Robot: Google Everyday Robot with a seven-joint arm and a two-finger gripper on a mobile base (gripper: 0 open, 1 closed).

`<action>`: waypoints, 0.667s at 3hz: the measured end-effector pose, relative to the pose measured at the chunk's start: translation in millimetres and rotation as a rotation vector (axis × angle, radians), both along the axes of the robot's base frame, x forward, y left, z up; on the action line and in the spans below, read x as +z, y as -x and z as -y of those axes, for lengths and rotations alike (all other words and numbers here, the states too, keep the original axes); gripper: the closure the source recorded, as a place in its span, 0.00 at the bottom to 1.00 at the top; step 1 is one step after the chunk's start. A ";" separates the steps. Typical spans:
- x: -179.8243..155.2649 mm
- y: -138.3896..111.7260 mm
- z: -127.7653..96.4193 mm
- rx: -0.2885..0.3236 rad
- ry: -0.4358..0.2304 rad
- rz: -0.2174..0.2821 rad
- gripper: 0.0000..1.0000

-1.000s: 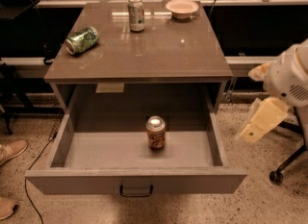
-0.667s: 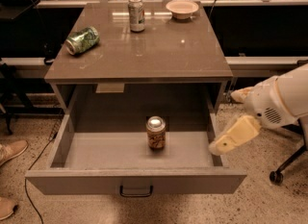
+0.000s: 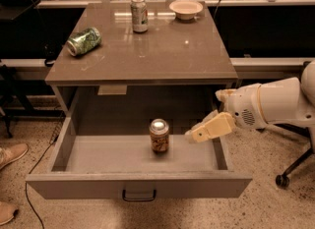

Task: Pick orange can from top drawer and place on counter

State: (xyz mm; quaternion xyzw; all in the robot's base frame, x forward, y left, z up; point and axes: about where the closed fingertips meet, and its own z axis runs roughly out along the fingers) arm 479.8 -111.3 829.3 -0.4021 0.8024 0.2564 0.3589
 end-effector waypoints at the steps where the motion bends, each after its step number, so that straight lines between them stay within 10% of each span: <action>1: -21.5 5.2 -25.1 0.027 -0.013 -0.032 0.00; 2: -59.9 -10.4 -60.7 -0.050 -0.019 -0.014 0.00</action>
Offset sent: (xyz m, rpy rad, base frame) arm 0.0365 0.0802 -0.0898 0.0265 -0.0341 -0.1463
